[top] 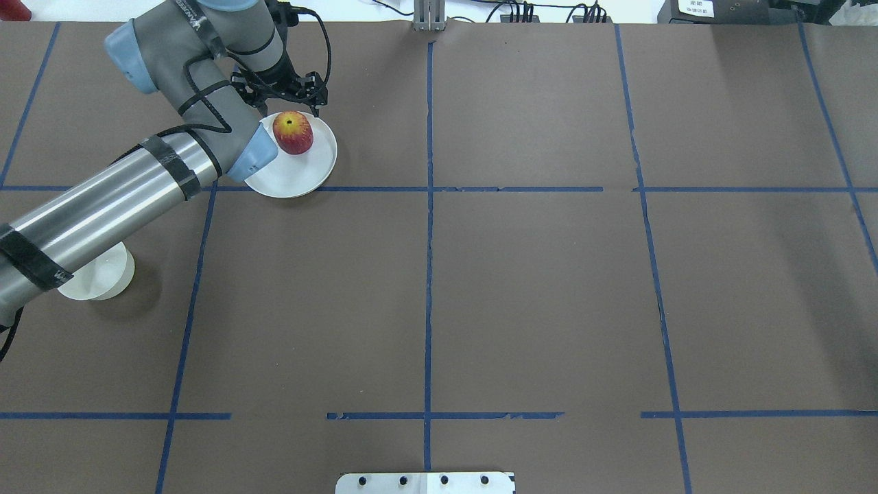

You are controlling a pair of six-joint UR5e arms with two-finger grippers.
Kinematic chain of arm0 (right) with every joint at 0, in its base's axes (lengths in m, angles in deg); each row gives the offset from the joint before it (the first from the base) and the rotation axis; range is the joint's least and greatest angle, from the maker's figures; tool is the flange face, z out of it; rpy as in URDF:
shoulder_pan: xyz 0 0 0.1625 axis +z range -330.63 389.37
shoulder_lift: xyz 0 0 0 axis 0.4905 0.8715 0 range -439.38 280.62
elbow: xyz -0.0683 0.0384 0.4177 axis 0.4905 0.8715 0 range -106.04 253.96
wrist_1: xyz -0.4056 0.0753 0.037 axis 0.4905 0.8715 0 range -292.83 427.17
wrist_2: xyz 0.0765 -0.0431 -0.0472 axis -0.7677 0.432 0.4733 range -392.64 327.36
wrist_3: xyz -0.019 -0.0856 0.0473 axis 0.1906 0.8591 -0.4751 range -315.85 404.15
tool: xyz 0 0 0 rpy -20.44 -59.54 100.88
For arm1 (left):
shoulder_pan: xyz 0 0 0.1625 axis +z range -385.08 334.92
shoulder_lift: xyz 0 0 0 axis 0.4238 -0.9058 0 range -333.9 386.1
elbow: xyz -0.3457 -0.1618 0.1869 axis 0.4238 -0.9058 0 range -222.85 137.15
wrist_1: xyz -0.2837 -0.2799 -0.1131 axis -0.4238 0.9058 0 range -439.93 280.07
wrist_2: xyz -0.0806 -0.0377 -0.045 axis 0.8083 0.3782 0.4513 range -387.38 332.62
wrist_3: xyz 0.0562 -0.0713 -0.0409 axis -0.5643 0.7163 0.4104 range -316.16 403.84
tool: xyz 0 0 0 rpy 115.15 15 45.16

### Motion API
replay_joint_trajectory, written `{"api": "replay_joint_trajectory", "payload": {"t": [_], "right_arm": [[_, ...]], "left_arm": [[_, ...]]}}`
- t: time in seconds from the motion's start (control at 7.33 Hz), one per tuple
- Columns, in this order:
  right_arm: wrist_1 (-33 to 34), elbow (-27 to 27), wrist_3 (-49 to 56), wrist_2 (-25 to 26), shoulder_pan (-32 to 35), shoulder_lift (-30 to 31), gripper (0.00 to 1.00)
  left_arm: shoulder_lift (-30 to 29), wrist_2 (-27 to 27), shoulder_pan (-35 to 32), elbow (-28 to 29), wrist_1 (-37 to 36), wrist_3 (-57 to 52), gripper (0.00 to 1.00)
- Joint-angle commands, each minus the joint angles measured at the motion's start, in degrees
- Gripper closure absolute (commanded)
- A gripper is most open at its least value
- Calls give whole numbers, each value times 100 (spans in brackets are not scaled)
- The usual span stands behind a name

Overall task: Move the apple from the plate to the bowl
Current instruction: 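Move the left gripper over the red-yellow apple on the white plate, then lower the left gripper and close it around the apple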

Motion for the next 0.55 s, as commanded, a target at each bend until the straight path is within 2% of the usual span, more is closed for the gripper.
{"api": "replay_joint_trajectory", "payload": {"t": [0.0, 0.41], "right_arm": [[0, 0, -1, -3, 0, 0, 0], [0, 0, -1, -2, 0, 0, 0]], "left_arm": [[38, -32, 72, 106, 142, -2, 0], [239, -32, 212, 106, 448, 15, 0]]}}
